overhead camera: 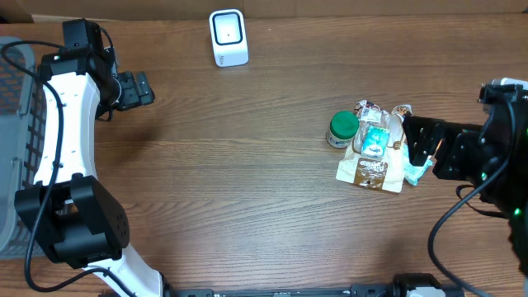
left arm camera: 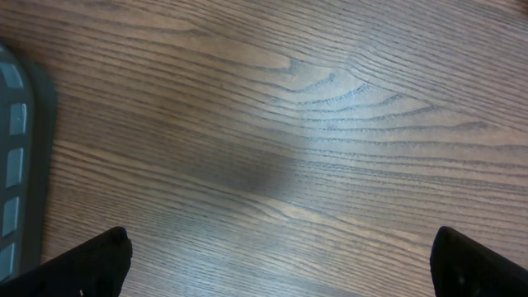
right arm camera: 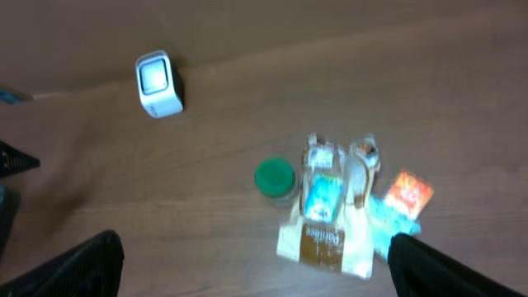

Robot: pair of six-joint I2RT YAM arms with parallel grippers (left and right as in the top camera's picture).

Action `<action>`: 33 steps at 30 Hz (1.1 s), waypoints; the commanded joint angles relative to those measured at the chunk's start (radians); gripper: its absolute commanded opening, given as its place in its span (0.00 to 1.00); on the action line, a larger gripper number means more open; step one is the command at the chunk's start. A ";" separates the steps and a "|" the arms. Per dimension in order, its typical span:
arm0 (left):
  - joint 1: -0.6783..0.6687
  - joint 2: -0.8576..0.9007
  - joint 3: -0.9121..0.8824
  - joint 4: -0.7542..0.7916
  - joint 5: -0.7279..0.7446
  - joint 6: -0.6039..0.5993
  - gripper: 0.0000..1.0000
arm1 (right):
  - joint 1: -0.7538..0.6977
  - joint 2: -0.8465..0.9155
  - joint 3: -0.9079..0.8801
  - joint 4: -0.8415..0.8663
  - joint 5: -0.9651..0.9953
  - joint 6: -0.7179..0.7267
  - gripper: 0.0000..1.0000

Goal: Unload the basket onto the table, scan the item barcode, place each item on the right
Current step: 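Open the right gripper and withdraw it toward the front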

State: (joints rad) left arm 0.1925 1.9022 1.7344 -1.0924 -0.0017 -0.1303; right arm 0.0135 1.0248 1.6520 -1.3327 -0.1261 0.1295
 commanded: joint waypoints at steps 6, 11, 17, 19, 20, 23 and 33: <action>0.003 0.002 -0.005 -0.001 -0.006 0.011 1.00 | 0.004 -0.280 -0.461 0.418 -0.007 -0.056 1.00; 0.003 0.002 -0.005 -0.001 -0.006 0.011 0.99 | 0.004 -0.452 -0.795 0.699 -0.016 -0.055 1.00; 0.003 0.002 -0.005 -0.002 -0.006 0.011 1.00 | 0.004 -0.679 -1.160 1.005 -0.029 -0.052 1.00; 0.003 0.002 -0.005 -0.001 -0.006 0.011 1.00 | 0.004 -0.755 -1.286 1.117 -0.035 -0.052 1.00; 0.003 0.002 -0.005 -0.002 -0.006 0.011 1.00 | 0.004 -0.780 -1.334 1.160 -0.039 -0.052 1.00; 0.003 0.002 -0.005 -0.002 -0.006 0.011 1.00 | 0.005 -0.844 -1.443 1.262 -0.053 -0.052 1.00; 0.003 0.002 -0.005 -0.001 -0.006 0.011 0.99 | 0.038 -0.987 -1.613 1.329 -0.051 -0.053 1.00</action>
State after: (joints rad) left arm 0.1925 1.9022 1.7344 -1.0924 -0.0048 -0.1303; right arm 0.0402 0.0753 0.0719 -0.0128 -0.1749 0.0780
